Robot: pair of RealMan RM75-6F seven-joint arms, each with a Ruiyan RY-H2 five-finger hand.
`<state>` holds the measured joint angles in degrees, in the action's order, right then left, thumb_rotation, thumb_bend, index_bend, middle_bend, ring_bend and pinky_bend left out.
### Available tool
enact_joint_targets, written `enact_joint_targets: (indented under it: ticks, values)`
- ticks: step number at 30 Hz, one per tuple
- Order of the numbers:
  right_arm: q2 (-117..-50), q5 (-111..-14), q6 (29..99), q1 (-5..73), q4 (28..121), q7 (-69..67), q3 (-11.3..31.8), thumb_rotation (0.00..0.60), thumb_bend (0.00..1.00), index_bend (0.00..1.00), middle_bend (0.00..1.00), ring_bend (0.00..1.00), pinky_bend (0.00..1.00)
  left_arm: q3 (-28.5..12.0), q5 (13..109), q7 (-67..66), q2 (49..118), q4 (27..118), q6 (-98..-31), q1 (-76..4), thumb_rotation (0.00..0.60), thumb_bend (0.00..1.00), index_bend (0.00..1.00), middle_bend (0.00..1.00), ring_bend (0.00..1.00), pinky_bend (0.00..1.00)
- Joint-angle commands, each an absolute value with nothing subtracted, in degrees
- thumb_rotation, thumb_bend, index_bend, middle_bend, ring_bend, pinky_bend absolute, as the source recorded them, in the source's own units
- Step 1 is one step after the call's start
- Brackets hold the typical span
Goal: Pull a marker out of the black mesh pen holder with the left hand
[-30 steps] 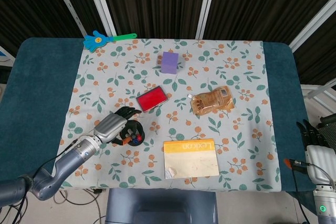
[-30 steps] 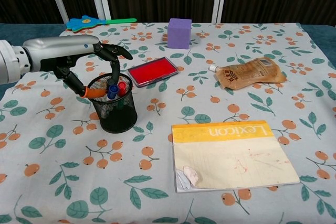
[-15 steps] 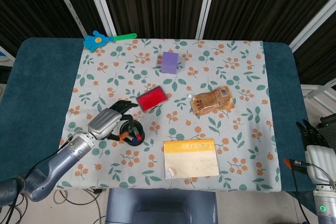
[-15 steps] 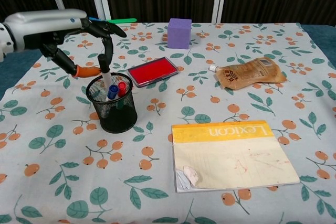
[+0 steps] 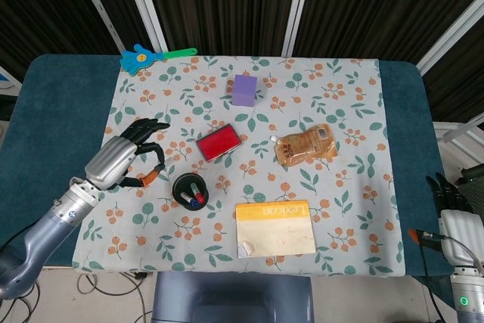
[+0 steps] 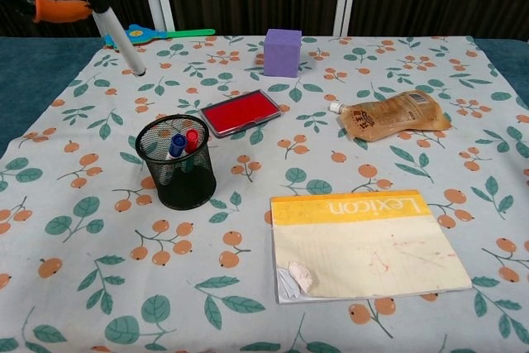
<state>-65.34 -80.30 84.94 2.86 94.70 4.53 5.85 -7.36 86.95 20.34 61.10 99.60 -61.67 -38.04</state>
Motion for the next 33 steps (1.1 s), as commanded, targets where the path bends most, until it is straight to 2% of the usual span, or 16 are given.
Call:
enact_joint_targets:
  ticks: [1, 11, 18, 33]
  values:
    - [-65.4, -80.3, 85.0, 2.8, 94.7, 4.6, 5.8, 0.600, 0.06, 0.05, 0.02, 0.09, 0.19, -6.6, 87.3, 23.3, 60.9, 96.5, -62.4, -36.8, 0.600, 0.40, 0.54, 0.10, 0.00, 0.00]
    - [-65.3, -80.2, 85.0, 2.8, 94.9, 4.9, 5.8, 0.600, 0.06, 0.05, 0.02, 0.09, 0.19, -2.4, 90.0, 33.2, 69.0, 80.7, -62.9, -34.7, 0.600, 0.40, 0.54, 0.11, 0.00, 0.00]
    - [-65.3, -80.4, 85.2, 2.7, 95.1, 5.0, 5.7, 0.600, 0.06, 0.05, 0.02, 0.09, 0.19, -1.3, 91.8, 38.3, 74.5, 72.8, -63.1, -35.3, 0.600, 0.40, 0.54, 0.11, 0.00, 0.00]
    - [-65.2, -80.3, 85.1, 2.7, 95.0, 4.9, 5.8, 0.600, 0.06, 0.05, 0.02, 0.09, 0.19, -4.4, 89.7, 33.9, 81.5, 66.2, -58.1, -41.1, 0.600, 0.39, 0.55, 0.12, 0.00, 0.00]
